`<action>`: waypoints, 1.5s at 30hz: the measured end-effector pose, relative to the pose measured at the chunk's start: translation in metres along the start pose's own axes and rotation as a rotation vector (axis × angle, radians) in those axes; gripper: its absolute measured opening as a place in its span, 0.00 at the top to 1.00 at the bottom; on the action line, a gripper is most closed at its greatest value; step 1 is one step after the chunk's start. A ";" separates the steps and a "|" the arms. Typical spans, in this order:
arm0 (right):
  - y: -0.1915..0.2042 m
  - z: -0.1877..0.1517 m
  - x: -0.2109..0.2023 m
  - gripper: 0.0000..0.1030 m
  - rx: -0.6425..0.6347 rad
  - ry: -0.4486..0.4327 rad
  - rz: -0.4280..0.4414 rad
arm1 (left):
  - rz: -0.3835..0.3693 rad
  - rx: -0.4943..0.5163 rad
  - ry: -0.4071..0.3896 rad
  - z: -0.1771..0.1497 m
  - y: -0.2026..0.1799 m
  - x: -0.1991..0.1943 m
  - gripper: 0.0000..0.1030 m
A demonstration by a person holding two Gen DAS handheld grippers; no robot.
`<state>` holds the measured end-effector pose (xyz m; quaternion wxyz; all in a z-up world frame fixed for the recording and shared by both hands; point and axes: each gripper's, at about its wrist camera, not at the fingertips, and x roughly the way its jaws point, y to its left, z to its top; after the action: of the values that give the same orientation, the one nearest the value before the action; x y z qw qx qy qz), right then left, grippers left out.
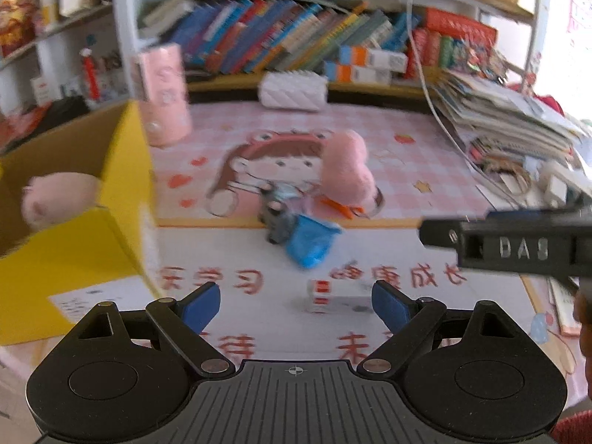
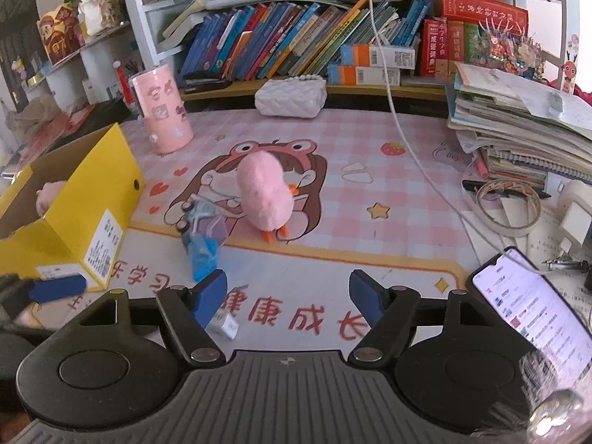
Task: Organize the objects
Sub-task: 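Close left tool on the white staple box with the red label, then grasp the pink bird plush with right tool while left tool holds the staple box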
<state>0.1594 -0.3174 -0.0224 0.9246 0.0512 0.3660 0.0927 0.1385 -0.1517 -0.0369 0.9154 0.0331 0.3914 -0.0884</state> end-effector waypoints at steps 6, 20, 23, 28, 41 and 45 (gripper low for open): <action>-0.011 0.007 0.008 0.30 -0.001 0.002 -0.015 | -0.039 0.004 0.070 0.002 -0.014 0.027 0.12; -0.026 0.009 0.011 0.30 -0.027 0.004 -0.061 | -0.029 0.001 0.109 0.002 -0.022 0.056 0.49; -0.026 0.010 0.012 0.29 -0.027 0.005 -0.054 | -0.041 -0.029 0.108 0.003 -0.014 0.052 0.49; -0.019 0.014 0.019 0.29 -0.027 0.009 -0.026 | -0.029 -0.063 0.058 0.005 0.000 0.036 0.49; 0.004 0.022 0.039 0.18 -0.062 0.009 0.016 | 0.067 -0.118 -0.041 0.002 0.030 -0.009 0.49; 0.006 0.020 0.043 0.15 -0.058 0.020 0.017 | 0.085 -0.135 -0.059 -0.001 0.036 -0.018 0.49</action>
<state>0.2029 -0.3027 -0.0358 0.9212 0.0266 0.3719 0.1117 0.1322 -0.1138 -0.0249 0.9296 -0.0147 0.3676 -0.0237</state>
